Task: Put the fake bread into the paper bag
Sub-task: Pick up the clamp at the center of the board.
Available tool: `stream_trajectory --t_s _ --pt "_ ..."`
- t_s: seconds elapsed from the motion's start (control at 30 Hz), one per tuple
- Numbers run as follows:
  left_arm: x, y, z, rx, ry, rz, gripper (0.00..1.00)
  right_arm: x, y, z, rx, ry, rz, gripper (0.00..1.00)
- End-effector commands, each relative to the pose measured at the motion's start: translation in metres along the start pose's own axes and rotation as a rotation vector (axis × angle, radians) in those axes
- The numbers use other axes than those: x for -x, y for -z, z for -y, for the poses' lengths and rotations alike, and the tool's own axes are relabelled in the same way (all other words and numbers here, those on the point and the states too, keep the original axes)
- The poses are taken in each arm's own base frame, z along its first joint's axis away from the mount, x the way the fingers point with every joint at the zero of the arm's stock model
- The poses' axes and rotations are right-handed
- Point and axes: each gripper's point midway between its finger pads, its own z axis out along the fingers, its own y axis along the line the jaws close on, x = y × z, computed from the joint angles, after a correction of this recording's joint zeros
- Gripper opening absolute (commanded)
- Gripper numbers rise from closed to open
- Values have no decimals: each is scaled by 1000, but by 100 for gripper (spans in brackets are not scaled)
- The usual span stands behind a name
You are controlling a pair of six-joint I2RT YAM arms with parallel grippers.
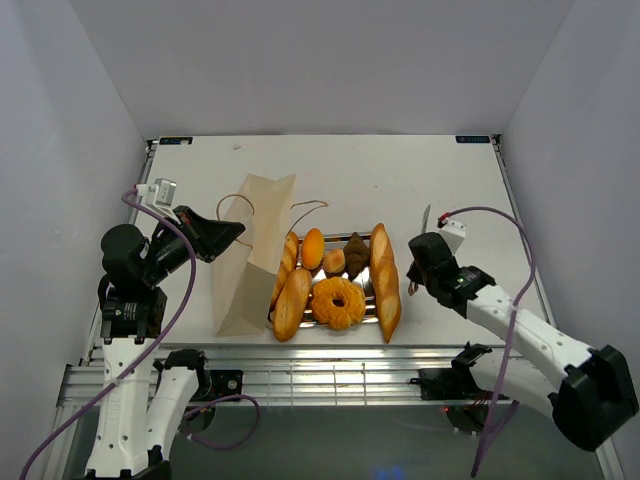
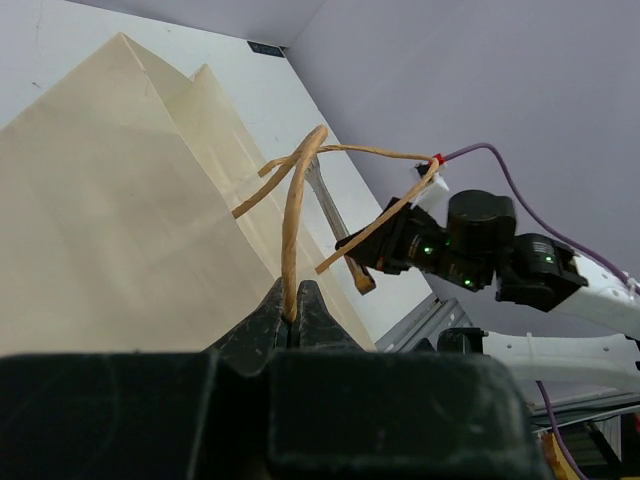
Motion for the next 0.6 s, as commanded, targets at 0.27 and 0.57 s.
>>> stream_trajectory --t_s 0.27,0.57 --pt "12 5 9 9 -32 20 0 -2 128 -32 545 120 -214 13" --pt "11 4 6 21 -22 20 0 -14 181 -15 631 35 -300 26"
